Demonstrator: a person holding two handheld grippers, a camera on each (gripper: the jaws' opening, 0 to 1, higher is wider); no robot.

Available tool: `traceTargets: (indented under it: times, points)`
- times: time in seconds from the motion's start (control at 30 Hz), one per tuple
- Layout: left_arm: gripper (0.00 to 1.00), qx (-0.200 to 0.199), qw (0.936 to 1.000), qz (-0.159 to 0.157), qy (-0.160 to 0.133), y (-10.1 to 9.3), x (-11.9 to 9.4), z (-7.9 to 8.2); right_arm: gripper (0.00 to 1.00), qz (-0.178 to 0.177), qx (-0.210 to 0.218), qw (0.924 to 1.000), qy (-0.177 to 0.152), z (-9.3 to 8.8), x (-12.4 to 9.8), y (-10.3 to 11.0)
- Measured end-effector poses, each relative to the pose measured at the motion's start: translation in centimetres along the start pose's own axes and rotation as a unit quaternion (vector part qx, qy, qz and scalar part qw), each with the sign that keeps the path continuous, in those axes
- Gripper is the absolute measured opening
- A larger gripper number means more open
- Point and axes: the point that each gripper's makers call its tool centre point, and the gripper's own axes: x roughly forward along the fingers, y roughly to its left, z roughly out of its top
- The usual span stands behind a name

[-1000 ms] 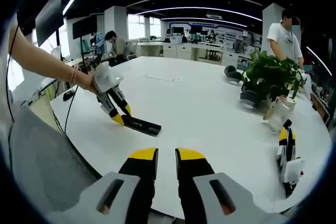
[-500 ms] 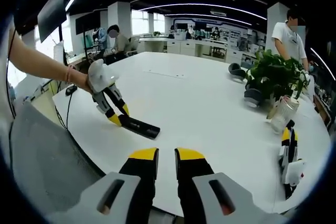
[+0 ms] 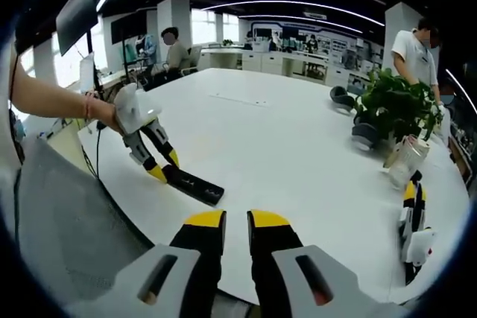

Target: Press the specified remote control buttons in sequence, fully releasing each button before pressing the next.

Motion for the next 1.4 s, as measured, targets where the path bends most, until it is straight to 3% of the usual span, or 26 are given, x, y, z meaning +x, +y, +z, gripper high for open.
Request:
traceTargets:
  times: [0.57, 1.03, 1.2, 1.4]
  points:
    - [0.24, 0.006, 0.9999, -0.006, 0.006, -3.8, -0.2, -0.4, 0.10, 0.016, -0.001, 0.9995, 0.029, -1.0, 0.4, 0.7]
    - [0.24, 0.024, 0.9993, -0.014, 0.024, -5.2, -0.2, -0.5, 0.10, 0.042, -0.015, 0.9968, 0.065, -2.2, 0.9, 1.8]
    - [0.24, 0.032, 0.9989, -0.017, 0.032, -5.9, -0.3, -0.6, 0.10, 0.061, -0.034, 0.9940, 0.084, -2.7, 1.1, 2.6]
    - [0.24, 0.051, 0.9967, -0.024, 0.059, -7.1, -0.4, -0.8, 0.10, 0.105, -0.075, 0.9846, 0.118, -3.5, 1.3, 4.4]
